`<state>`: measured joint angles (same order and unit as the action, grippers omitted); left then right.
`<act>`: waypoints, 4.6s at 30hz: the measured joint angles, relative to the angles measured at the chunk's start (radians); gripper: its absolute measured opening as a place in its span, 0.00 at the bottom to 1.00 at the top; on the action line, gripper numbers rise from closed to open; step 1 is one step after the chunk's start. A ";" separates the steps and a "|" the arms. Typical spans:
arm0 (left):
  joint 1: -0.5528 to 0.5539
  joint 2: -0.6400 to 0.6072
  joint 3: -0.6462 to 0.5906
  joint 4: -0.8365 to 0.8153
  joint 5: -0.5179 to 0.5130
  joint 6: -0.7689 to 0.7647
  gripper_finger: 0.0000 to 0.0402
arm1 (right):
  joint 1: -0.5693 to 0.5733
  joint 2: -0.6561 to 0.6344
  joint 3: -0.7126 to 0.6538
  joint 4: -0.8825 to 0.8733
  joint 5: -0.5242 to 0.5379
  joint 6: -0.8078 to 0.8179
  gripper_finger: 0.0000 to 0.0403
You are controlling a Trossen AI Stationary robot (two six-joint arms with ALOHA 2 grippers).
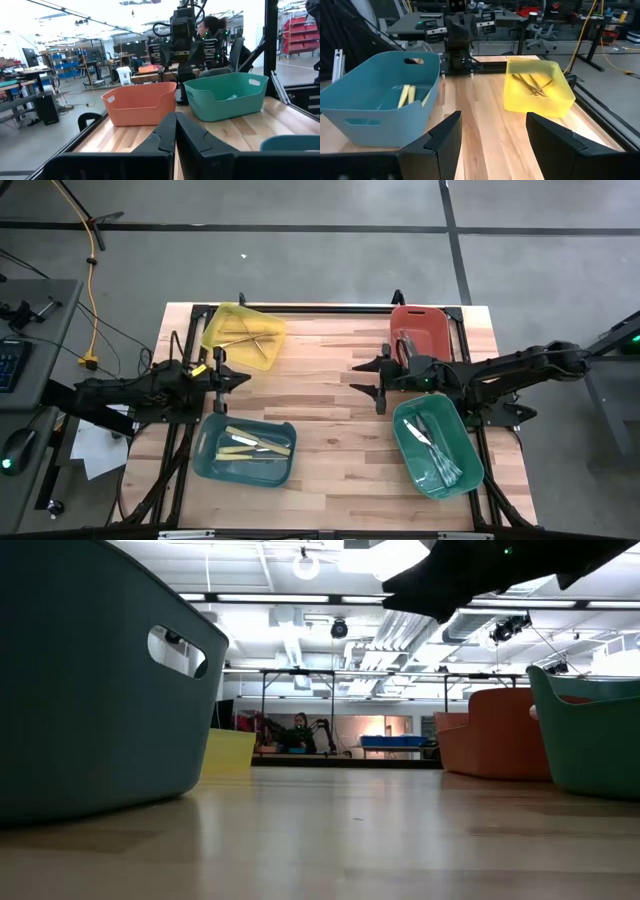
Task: Sort silverware by color (type)
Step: Return to Home Position
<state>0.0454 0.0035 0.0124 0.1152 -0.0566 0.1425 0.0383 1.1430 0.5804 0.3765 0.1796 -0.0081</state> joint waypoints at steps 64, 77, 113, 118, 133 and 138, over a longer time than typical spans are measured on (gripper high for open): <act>-0.001 0.000 0.000 -0.007 0.000 -0.001 0.00 | 0.001 -0.863 -0.569 -0.150 0.130 0.057 0.06; -0.001 0.000 0.000 -0.007 0.000 -0.001 0.00 | -0.001 -0.864 -0.569 -0.303 0.127 0.029 0.00; 0.000 0.000 0.000 -0.007 0.000 -0.001 0.00 | -0.219 -0.999 -0.570 -0.347 -0.094 0.013 0.00; 0.000 0.000 0.000 -0.007 0.000 0.000 0.00 | -0.220 -0.999 -0.571 -0.347 -0.094 0.037 0.00; 0.000 0.000 0.000 -0.007 0.000 -0.001 0.00 | -0.220 -0.999 -0.571 -0.347 -0.094 0.034 0.00; 0.000 0.000 0.000 -0.007 0.000 0.000 0.00 | -0.219 -1.000 -0.571 -0.347 -0.094 0.034 0.00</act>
<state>0.0452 0.0032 0.0124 0.1086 -0.0566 0.1421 -0.1810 0.1429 0.0093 0.0292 0.0860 0.0257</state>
